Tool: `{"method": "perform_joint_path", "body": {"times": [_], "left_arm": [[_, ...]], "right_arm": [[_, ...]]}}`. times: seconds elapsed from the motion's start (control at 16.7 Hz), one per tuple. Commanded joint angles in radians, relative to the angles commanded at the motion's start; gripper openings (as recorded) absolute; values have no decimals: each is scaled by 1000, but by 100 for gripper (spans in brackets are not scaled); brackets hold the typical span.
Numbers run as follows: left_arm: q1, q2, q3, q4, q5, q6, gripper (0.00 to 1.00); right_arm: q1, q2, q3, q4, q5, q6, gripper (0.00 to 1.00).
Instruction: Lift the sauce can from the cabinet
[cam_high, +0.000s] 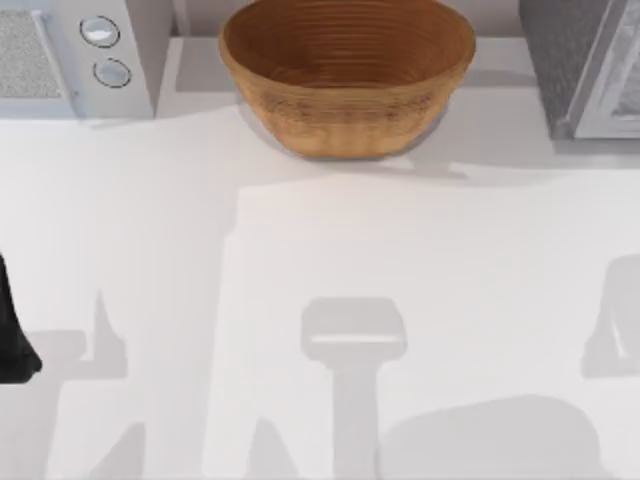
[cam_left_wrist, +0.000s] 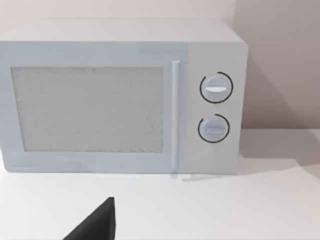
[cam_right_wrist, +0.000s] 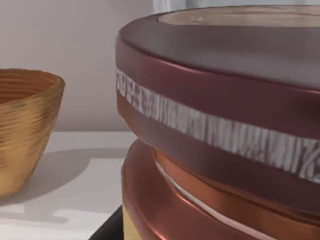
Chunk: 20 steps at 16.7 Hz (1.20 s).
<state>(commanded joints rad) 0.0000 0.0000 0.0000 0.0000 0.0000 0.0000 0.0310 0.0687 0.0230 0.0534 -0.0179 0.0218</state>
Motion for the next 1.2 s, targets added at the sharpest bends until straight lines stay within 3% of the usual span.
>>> {"method": "perform_joint_path", "body": {"times": [1.2], "left_arm": [[0,0,0,0,0,0,100]], "right_arm": [[213,853,247,671,-167,126,0]]}}
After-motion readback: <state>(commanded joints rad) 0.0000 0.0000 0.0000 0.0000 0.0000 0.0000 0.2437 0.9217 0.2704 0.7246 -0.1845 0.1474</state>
